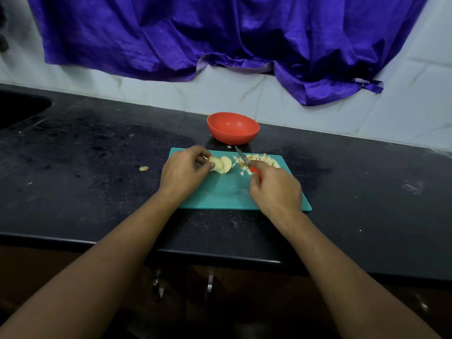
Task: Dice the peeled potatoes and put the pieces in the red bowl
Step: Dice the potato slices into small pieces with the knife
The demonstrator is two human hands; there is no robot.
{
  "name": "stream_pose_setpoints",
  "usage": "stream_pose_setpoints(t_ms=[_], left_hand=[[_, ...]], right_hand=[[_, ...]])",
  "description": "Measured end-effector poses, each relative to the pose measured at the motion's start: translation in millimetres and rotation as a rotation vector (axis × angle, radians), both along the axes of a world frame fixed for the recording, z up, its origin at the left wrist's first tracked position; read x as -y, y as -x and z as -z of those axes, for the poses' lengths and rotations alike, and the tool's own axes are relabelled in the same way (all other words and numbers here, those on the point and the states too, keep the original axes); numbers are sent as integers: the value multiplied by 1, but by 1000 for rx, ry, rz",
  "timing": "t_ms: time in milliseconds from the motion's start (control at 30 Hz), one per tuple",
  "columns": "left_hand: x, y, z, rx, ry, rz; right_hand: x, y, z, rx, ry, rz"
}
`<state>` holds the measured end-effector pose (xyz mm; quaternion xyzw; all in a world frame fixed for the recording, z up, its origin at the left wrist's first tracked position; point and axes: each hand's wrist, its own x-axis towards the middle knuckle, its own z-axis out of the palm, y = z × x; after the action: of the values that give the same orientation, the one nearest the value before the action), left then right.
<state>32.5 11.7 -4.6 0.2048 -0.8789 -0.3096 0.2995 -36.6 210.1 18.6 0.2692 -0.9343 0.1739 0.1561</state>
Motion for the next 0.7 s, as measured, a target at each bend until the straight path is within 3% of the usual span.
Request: stream_pose_setpoints(t_ms=[100,233,400,700], left_hand=[[0,-4,0,-31,-66,67],[-9,-10,3,35,36,129],[-14,-13,0,76,71,97],[-21,-19,1,105,142,60]], right_hand=[[-16,-2,3,6,94,0],[-25,-10,15,31,182,-111],[-23,-26,22,46,183,-224],[-18,-42,23,27,152,-191]])
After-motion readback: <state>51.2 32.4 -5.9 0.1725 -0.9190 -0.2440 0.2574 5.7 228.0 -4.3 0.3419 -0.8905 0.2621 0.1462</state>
